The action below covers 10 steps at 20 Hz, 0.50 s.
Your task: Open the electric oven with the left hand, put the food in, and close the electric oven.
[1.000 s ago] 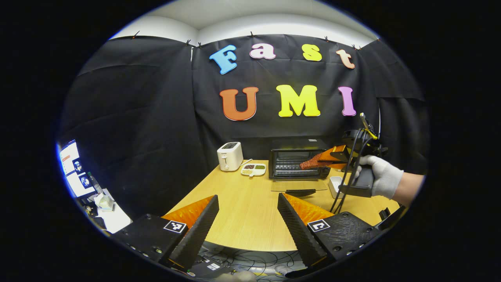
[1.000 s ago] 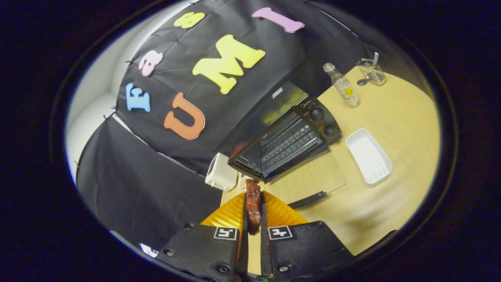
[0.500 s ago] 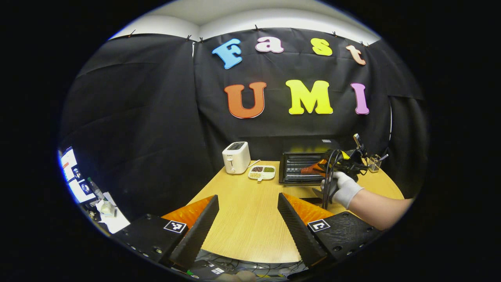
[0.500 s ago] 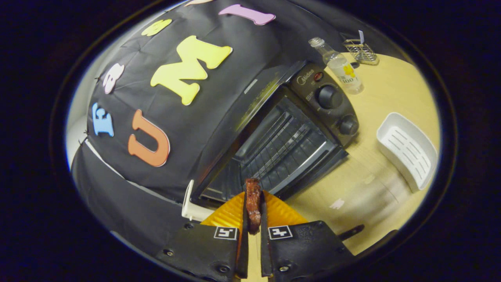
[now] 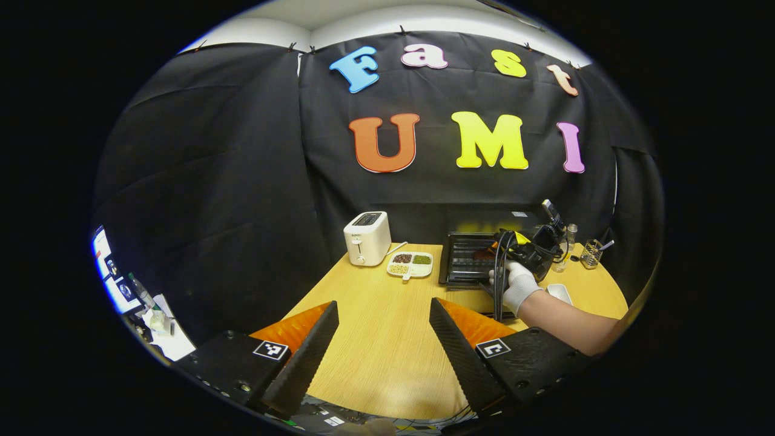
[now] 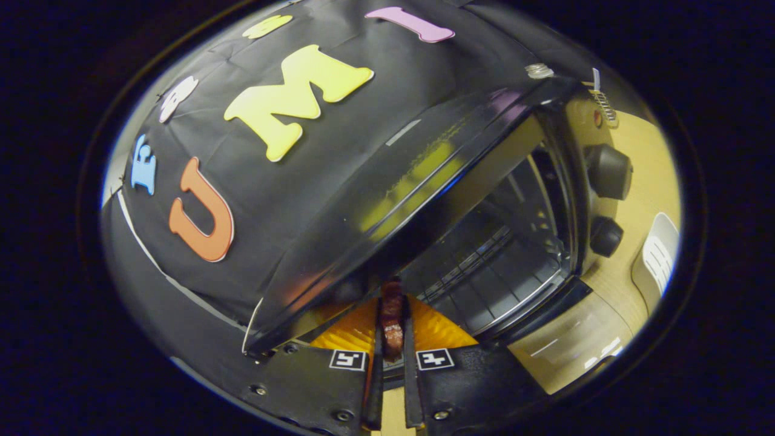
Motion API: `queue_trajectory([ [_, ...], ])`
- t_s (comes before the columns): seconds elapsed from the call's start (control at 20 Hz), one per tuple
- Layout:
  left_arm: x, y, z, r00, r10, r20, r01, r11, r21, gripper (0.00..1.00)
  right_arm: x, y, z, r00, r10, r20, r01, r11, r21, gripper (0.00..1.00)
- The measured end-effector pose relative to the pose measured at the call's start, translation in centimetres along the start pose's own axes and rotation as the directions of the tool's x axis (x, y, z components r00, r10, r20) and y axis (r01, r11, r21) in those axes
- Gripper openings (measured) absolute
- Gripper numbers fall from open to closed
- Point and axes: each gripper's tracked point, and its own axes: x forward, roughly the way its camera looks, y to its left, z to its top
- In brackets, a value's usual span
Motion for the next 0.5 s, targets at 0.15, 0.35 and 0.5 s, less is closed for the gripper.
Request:
queue_trajectory([
  [0.15,1.1,0.0,0.4,1.000,0.002,-0.010,-0.002,1.000,-0.002,0.96,0.5,-1.2,0.5,0.999,-0.034,0.023,0.035,0.998,-0.057,0.21],
  [0.35,1.7,0.0,0.3,1.000,0.006,-0.009,-0.006,1.000,-0.011,0.96,-0.3,-2.8,1.8,0.995,-0.085,0.053,0.094,0.979,-0.179,0.41],
  [0.5,1.5,-0.2,0.3,1.000,0.008,-0.009,-0.008,1.000,-0.004,0.96,-1.0,-3.6,2.7,0.992,-0.095,0.082,0.114,0.952,-0.284,0.62],
])
